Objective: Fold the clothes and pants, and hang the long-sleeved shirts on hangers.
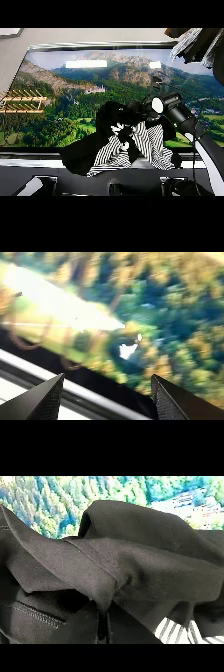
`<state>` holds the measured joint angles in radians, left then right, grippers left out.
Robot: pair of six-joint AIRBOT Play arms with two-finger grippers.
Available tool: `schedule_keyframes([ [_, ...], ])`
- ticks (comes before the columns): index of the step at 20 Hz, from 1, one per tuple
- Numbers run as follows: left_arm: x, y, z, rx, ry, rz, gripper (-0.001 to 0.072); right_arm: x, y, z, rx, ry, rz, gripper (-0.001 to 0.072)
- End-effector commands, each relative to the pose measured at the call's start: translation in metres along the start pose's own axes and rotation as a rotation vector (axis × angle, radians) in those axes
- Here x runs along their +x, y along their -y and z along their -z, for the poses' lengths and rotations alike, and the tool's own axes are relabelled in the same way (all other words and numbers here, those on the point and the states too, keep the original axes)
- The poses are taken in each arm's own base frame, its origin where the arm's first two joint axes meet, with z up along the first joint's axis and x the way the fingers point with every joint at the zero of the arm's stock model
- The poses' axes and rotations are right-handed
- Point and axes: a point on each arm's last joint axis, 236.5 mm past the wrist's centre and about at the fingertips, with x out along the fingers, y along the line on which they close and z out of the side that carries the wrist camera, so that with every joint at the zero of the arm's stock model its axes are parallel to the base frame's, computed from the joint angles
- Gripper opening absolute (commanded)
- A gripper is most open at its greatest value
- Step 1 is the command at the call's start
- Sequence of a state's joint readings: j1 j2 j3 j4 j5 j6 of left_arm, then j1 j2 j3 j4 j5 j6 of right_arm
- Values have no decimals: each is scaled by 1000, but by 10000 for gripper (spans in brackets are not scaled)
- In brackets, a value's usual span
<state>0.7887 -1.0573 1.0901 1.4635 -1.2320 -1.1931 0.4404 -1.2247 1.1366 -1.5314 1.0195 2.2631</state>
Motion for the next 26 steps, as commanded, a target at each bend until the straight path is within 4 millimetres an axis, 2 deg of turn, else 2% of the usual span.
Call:
schedule_keyframes([
  [1,16,-24,11,72,14,5,622,0,-1,-4,-6,16,-3,33],
  [5,52,-19,31,89,-75,73,622,0,4,-11,-27,46,16,33],
  [9,78,-19,25,104,-66,99,622,0,4,-10,-27,43,19,33],
  [15,90,-19,31,210,-87,129,609,0,7,-5,-21,19,30,34],
  [21,116,-10,51,286,-153,197,605,0,9,-3,-19,13,36,34],
  [26,124,-13,49,302,-143,187,597,0,11,-1,-19,1,48,34],
])
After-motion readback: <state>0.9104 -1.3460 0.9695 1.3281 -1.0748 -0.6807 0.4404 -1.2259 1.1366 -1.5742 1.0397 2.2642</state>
